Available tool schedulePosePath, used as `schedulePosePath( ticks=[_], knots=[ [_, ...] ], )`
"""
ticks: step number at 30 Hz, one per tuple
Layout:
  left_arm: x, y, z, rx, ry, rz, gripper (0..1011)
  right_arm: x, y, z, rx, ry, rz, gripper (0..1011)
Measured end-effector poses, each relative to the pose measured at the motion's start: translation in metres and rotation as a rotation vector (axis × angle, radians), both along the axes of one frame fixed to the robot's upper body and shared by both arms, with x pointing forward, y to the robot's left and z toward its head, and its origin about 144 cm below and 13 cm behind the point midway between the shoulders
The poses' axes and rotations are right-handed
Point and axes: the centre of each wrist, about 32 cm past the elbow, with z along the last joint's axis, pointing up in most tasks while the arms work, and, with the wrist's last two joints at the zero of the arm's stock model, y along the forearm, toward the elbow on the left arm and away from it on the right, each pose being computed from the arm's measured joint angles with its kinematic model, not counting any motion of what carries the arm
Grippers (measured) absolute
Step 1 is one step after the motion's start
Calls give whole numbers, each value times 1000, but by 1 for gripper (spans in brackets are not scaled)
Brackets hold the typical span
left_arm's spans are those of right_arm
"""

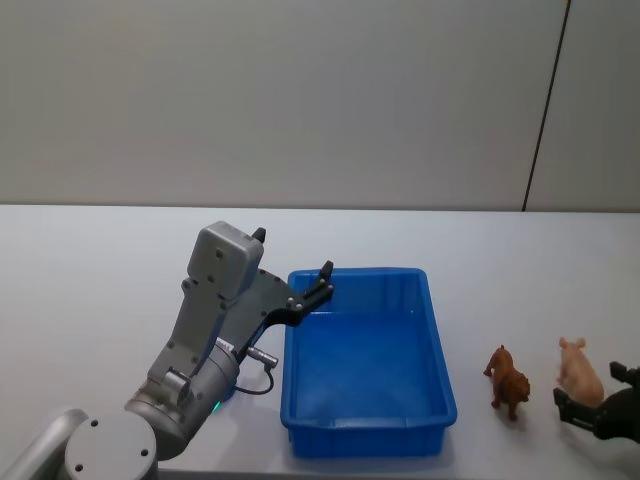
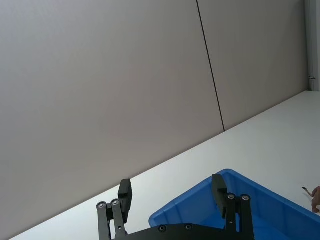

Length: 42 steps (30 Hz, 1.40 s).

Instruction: Pick up the two dolls from the table and place them into the box.

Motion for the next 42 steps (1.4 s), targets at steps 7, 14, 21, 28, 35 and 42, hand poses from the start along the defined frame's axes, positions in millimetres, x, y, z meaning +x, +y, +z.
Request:
schedulePosePath(
  ticks=[7,14,21,28,35,42],
  knots=[
    [0,0,0,0,0,0,1001,0,5,-2,4,27,-7,880],
    [0,0,0,0,0,0,1001,2,10,-4,6,59,-27,645],
    [0,0,0,0,0,0,1001,4,13,-5,10,77,-48,425],
    [0,0,0,0,0,0,1001,6,14,-5,24,67,-68,351],
    [0,0,0,0,0,0,1001,8,15,-1,49,15,-81,350],
    [0,0,0,0,0,0,1001,10,17,9,85,-63,-73,350]
  ],
)
